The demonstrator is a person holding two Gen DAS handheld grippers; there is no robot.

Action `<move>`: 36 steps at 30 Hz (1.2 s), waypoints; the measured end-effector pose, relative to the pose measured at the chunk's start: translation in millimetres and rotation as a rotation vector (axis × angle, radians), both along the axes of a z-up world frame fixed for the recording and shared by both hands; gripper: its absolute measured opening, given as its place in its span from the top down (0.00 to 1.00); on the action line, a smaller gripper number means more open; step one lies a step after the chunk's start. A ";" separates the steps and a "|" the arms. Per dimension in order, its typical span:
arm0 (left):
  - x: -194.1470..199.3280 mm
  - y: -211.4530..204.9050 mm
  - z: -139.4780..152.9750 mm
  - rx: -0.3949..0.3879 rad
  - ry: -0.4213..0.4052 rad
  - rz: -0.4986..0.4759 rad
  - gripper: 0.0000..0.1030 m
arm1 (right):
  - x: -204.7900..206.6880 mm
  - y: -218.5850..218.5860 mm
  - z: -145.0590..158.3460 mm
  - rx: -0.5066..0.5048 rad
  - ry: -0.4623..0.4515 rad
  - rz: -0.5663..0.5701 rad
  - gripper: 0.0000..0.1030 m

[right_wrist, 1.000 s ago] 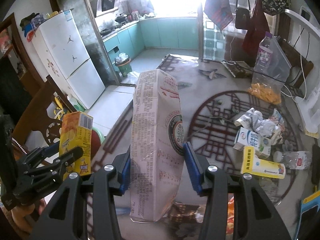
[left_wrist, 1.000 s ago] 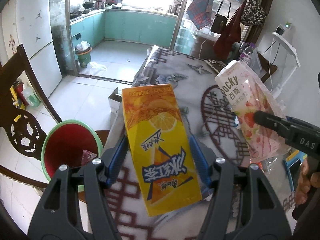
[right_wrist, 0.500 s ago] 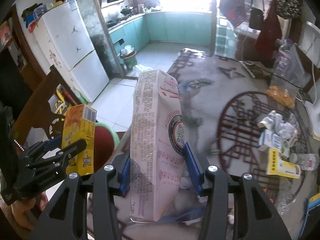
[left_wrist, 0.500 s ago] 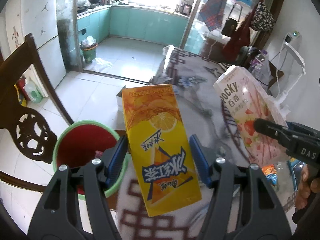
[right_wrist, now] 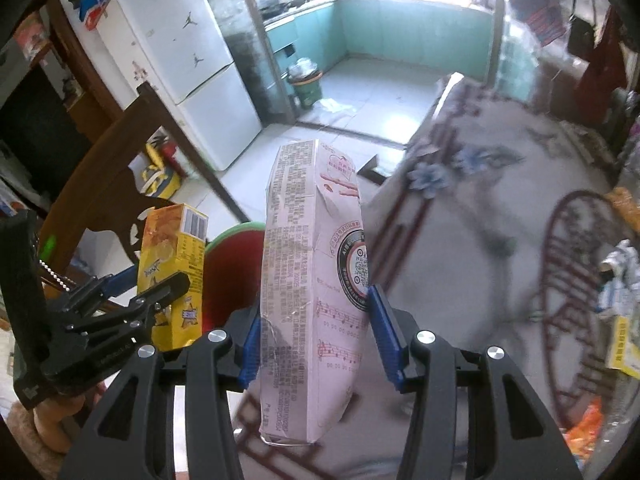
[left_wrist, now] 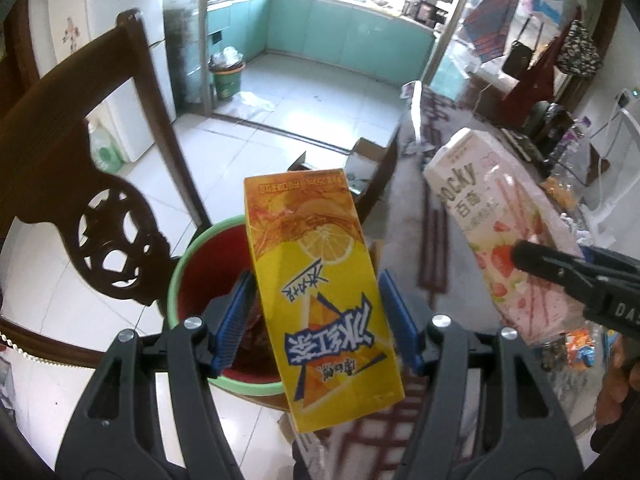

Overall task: Collect trash
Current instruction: 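Carry the yellow tea carton to the red bucket and open the left tool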

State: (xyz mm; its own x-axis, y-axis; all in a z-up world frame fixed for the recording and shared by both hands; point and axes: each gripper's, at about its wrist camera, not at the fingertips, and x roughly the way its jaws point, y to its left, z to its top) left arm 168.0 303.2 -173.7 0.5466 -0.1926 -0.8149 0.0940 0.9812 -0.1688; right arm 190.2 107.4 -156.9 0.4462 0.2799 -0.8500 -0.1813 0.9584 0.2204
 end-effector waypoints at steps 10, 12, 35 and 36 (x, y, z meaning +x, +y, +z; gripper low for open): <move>17.8 41.0 -27.6 0.031 0.059 0.054 0.41 | 24.7 46.7 -43.6 0.049 0.121 0.058 0.55; 19.3 45.2 -33.0 0.029 0.076 0.056 0.41 | 26.9 52.3 -49.3 0.053 0.138 0.066 0.55; 30.1 62.9 -45.6 0.005 0.104 0.114 0.21 | 25.5 46.9 -35.9 0.028 0.106 0.047 0.24; 29.0 62.5 -43.9 0.000 0.099 0.114 0.21 | 21.2 41.5 -29.8 0.024 0.090 0.037 0.24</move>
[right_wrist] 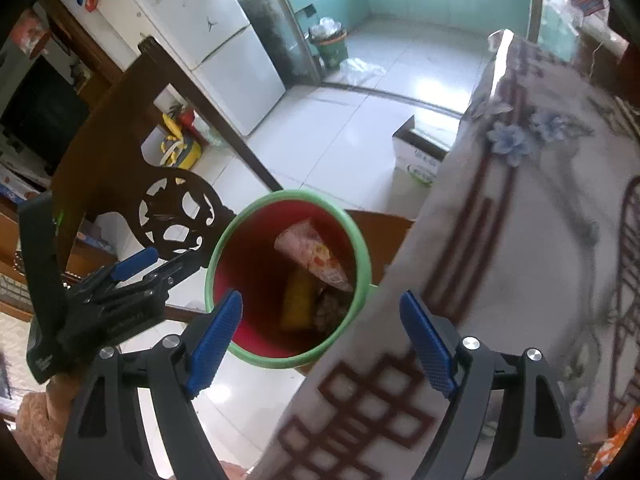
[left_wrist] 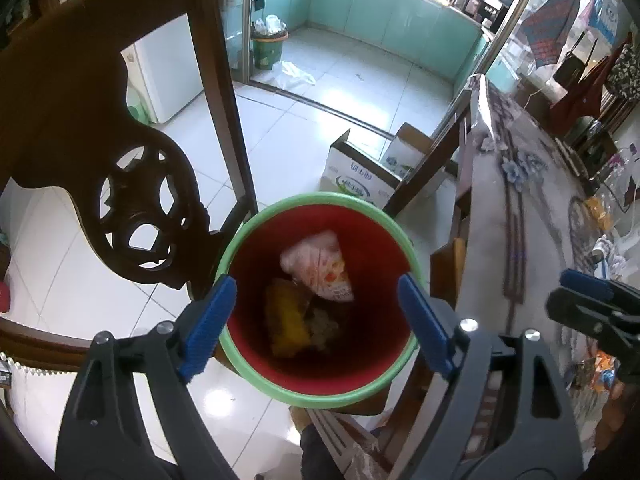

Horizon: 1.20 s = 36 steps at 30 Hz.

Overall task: Collect trash
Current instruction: 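Carry the yellow tea carton to the red bucket and open the left tool, then grasp the orange snack bag with the right tool while the left tool reaches a brown box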

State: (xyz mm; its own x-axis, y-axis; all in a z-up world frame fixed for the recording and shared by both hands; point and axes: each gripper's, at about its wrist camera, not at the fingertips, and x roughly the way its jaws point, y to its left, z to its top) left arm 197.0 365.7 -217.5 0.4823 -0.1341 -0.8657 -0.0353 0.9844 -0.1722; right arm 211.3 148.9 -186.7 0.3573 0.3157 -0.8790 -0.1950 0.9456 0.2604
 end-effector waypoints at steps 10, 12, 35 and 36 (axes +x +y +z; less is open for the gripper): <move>-14.2 -42.8 23.9 -0.003 -0.062 -0.100 0.21 | -35.4 -53.4 28.7 0.020 -0.061 -0.129 0.24; -18.7 -60.8 28.4 -0.004 -0.073 -0.137 0.21 | -45.3 -72.2 29.4 0.019 -0.059 -0.167 0.24; -124.6 -307.6 41.8 -0.050 -0.097 -0.636 0.11 | -173.7 -328.7 2.5 -0.141 0.116 -0.191 0.13; -129.7 -315.8 40.4 -0.046 -0.094 -0.647 0.11 | -177.9 -335.8 -2.0 -0.131 0.132 -0.185 0.13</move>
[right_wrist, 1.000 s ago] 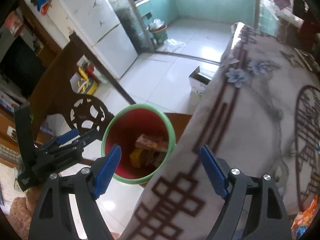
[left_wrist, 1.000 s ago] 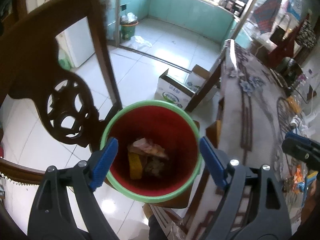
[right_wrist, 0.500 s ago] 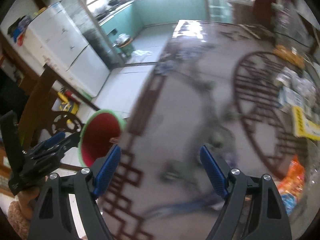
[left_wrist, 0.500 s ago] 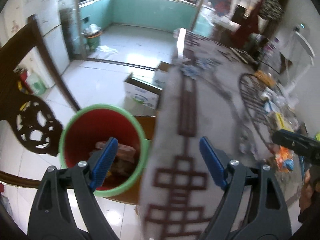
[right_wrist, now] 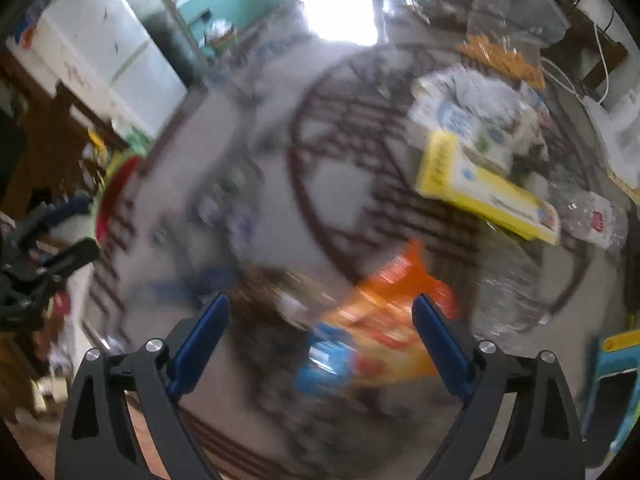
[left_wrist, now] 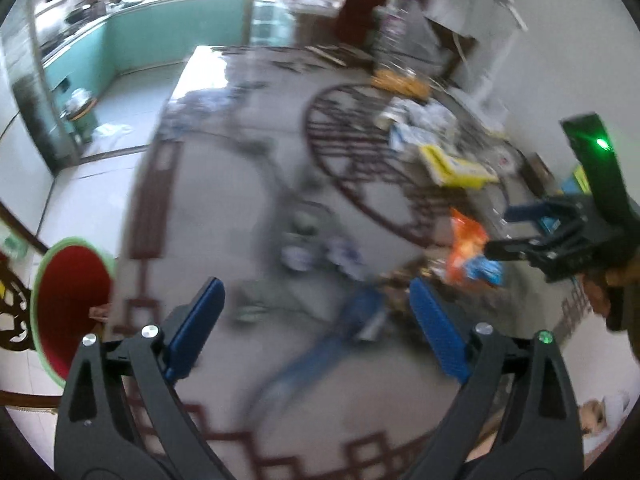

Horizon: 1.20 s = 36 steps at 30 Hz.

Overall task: Collect trash
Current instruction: 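Grasp the orange snack bag with the right tool while the left tool reaches a brown box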

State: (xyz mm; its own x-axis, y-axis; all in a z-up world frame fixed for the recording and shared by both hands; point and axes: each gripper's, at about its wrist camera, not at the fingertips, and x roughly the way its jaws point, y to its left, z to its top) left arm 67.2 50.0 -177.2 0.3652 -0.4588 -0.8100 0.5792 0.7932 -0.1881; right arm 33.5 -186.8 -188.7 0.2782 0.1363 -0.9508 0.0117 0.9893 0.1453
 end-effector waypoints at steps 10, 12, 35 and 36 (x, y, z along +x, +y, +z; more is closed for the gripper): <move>-23.1 -48.5 -8.9 0.035 0.014 -0.006 0.09 | -0.8 -37.5 -59.8 0.134 0.163 0.043 0.06; -24.4 -54.2 -9.9 0.047 0.015 -0.006 0.08 | 0.3 -37.7 -61.3 0.132 0.160 0.052 0.06; -19.9 -102.8 -25.6 0.157 -0.047 -0.180 0.08 | -21.8 -64.6 -71.1 0.438 0.161 -0.329 0.41; -19.5 -105.0 -26.9 0.150 -0.041 -0.192 0.08 | -20.5 -70.4 -65.4 0.429 0.125 -0.328 0.42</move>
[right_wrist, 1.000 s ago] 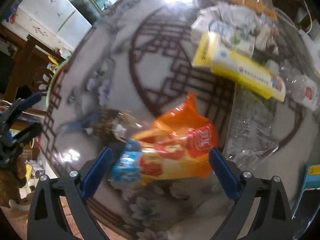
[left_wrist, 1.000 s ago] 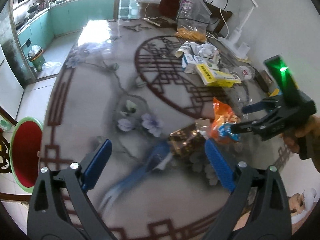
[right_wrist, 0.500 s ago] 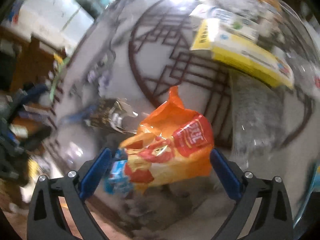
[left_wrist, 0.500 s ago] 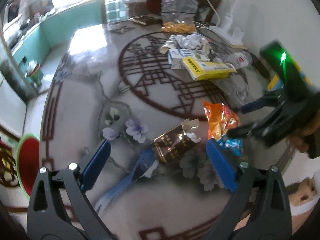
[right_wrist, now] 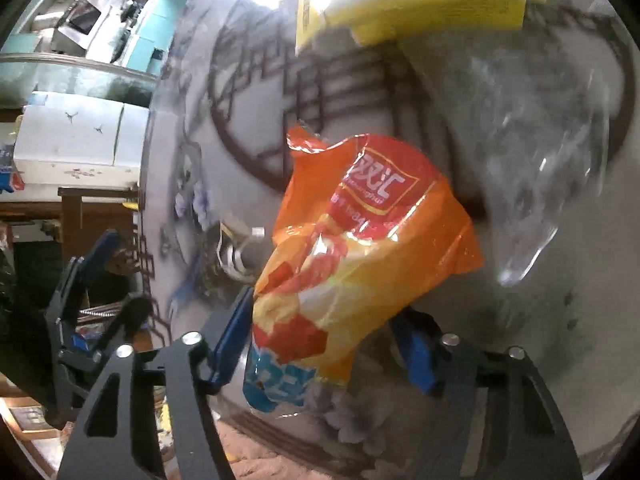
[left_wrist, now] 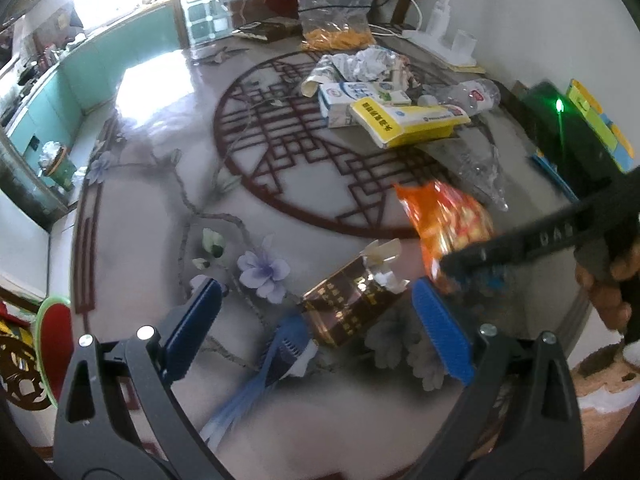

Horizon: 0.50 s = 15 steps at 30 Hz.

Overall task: Collect trash
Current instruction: 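Grasp the orange snack bag with the right tool while the left tool reaches a brown box, then grasp the brown box with the left tool and lift it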

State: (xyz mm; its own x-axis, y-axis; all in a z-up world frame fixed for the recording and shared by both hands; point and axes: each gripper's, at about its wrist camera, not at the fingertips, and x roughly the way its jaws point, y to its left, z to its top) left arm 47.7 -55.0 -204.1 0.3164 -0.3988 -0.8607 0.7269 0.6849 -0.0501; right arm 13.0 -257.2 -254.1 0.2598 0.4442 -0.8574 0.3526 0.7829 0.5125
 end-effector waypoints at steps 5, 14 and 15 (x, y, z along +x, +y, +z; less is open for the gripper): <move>1.3 -20.0 -15.6 -0.015 0.044 -0.102 0.07 | 6.3 -24.0 35.1 -0.090 -0.133 -0.028 0.43; 14.5 -59.3 -61.4 0.096 0.123 -0.242 0.08 | 6.8 -36.4 37.0 -0.074 -0.145 -0.085 0.42; 15.8 -60.1 -65.3 0.104 0.137 -0.243 0.10 | 7.0 -37.3 37.8 -0.068 -0.144 -0.087 0.42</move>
